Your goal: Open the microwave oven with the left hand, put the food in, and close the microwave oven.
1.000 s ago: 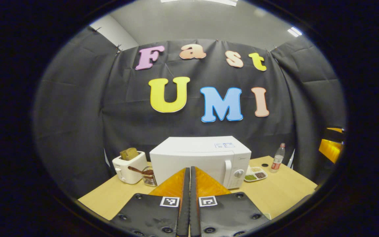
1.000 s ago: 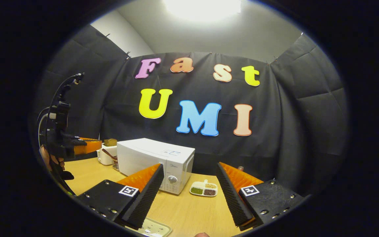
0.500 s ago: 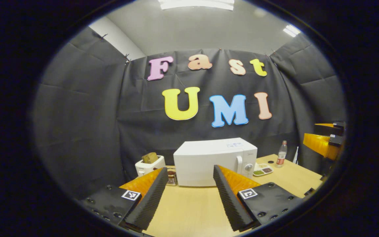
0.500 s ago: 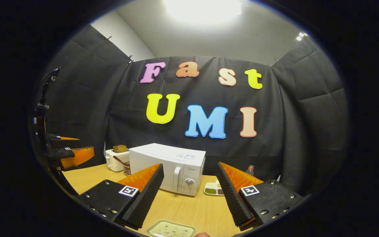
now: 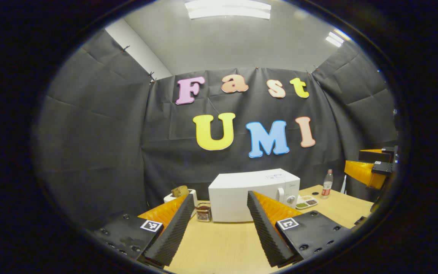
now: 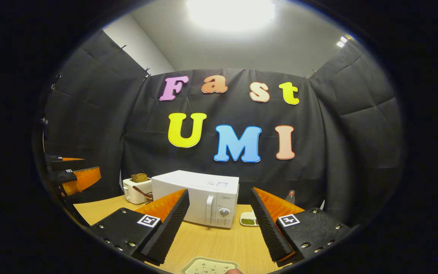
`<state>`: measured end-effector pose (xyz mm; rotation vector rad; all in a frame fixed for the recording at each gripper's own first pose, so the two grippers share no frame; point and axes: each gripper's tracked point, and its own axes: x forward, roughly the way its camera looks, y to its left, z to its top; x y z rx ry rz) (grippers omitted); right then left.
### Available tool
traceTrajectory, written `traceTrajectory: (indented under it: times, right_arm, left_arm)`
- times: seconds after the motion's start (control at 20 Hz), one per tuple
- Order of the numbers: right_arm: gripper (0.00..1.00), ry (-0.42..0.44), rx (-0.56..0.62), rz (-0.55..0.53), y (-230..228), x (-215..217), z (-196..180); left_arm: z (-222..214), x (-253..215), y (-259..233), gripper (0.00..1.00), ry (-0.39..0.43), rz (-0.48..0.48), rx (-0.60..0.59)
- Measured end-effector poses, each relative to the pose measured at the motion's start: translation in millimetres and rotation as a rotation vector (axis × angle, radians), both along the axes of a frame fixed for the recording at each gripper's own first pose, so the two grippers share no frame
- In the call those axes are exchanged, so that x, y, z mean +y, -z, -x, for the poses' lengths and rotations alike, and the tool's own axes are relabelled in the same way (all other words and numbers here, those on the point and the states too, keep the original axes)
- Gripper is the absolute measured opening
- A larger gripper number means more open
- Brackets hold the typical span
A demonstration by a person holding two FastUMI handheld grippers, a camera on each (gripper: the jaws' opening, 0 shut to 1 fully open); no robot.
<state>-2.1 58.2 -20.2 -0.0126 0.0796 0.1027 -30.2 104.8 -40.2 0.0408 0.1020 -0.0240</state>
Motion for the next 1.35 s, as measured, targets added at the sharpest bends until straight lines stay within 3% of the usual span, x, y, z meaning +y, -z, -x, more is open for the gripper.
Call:
traceTrajectory:
  times: [1.35]
  right_arm:
    - [0.97, -0.025, -0.021, 0.010, -7, 10, -7]
  left_arm:
    - [4, 22, -2, 0.94, -0.036, 0.022, -0.031]
